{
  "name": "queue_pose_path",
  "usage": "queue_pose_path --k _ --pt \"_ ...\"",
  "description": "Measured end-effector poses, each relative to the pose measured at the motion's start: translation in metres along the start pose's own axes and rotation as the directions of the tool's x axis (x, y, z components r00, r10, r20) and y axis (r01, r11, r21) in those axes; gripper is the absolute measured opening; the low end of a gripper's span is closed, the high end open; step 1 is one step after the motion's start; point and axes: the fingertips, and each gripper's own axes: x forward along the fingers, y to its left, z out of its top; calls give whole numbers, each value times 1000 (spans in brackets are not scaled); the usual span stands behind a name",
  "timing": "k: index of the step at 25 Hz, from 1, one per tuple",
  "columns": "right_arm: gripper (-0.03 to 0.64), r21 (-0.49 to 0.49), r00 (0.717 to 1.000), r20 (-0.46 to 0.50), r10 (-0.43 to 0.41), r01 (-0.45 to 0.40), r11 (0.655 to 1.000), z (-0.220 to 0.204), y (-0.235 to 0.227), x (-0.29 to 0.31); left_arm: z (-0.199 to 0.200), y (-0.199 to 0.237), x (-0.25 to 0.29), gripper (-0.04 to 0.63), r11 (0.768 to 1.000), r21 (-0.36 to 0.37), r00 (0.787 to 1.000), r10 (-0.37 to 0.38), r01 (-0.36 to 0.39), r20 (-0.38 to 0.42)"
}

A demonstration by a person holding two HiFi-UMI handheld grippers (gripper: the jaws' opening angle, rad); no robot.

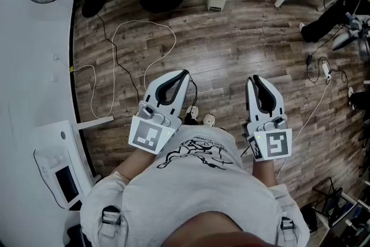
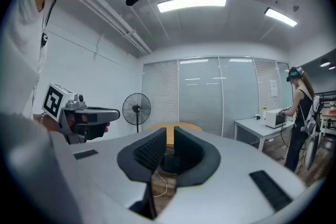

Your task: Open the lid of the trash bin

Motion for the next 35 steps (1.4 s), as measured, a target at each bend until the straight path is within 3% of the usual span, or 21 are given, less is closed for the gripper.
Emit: queue_pose_path --k 12,19,27,35 --pt "57 22 998 39 -39 38 999 9 34 35 -7 51 -18 18 1000 -13 1000 -12 12 3" --pt "54 34 999 26 -46 45 998 3 29 55 -11 64 -6 19 999 -27 1000 -30 30 1" --pt "48 45 999 30 -31 29 999 1 -4 92 -13 84 35 18 999 -30 1000 -13 13 -2" --pt "44 46 999 28 -26 25 999 4 -73 128 -8 93 110 18 1000 -29 1000 -1 1 -6"
